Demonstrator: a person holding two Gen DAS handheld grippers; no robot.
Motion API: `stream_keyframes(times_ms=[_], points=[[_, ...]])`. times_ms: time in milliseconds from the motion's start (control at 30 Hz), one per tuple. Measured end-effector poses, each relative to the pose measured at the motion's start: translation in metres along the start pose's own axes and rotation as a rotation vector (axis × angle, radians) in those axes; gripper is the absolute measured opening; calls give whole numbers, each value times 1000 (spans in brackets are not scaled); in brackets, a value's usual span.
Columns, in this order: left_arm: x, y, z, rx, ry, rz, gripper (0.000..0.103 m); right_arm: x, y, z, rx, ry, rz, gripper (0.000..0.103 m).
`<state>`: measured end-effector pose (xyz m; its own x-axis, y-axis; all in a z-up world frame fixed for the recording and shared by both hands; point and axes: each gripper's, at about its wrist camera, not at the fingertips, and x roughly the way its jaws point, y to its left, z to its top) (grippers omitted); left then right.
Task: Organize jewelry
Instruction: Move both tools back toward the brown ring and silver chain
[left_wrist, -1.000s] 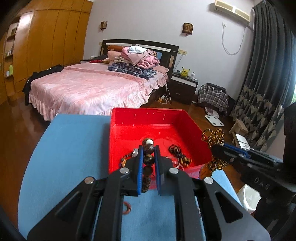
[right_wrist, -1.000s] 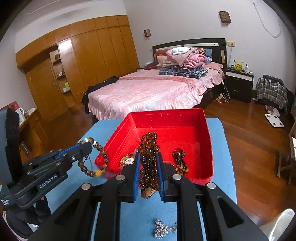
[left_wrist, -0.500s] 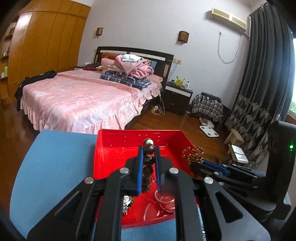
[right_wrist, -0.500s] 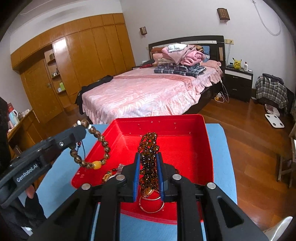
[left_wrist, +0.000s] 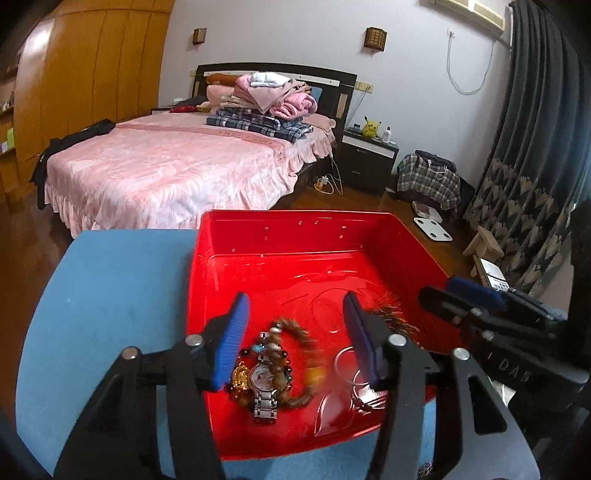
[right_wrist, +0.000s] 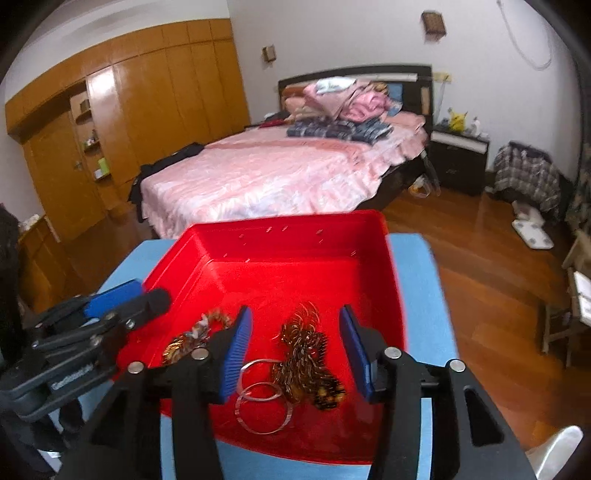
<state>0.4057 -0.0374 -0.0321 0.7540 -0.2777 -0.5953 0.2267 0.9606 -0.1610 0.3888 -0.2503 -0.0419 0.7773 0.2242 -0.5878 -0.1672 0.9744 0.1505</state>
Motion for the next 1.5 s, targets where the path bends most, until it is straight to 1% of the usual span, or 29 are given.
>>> stream_keyframes(times_ms=[67, 133, 200, 233, 300, 367, 567, 700, 833, 900, 1067, 1200, 1367, 1433, 1467, 1500], points=[[-9, 2, -1, 3, -13, 8, 55, -8, -3, -1, 11, -18, -8, 65], [-23, 4, -3, -2, -32, 12, 60, -18, -4, -3, 11, -37, -15, 68], [-34, 6, -4, -3, -43, 25, 69, -30, -6, -7, 23, -56, -14, 77], [-43, 8, -6, -5, -50, 32, 72, -34, -7, -8, 28, -64, -13, 83], [-55, 11, -11, -9, -59, 42, 81, -46, -7, -15, 40, -80, -4, 85], [-70, 16, -19, -21, -63, 63, 84, -54, -7, -21, 53, -83, -7, 92], [-96, 26, -43, -39, -52, 101, 89, -75, -5, -41, 93, -87, -5, 96], [-102, 30, -59, -40, -26, 116, 90, -85, -5, -59, 108, -76, -14, 97], [-105, 29, -74, -45, -2, 116, 90, -90, -5, -75, 100, -59, -31, 97], [-103, 29, -84, -50, 19, 114, 90, -90, -3, -83, 87, -48, -44, 97], [-93, 26, -105, -48, 69, 130, 90, -88, 0, -103, 75, -14, -42, 97], [-85, 25, -113, -56, 106, 133, 90, -87, -3, -112, 79, 5, -41, 97], [-72, 23, -118, -51, 148, 141, 90, -85, -6, -115, 85, 10, -45, 97], [-67, 24, -118, -52, 162, 139, 87, -84, -7, -116, 86, 13, -44, 97], [-65, 24, -119, -52, 170, 136, 81, -84, -7, -116, 87, 14, -44, 97], [-62, 26, -120, -58, 180, 133, 79, -83, -7, -117, 87, 15, -44, 97]])
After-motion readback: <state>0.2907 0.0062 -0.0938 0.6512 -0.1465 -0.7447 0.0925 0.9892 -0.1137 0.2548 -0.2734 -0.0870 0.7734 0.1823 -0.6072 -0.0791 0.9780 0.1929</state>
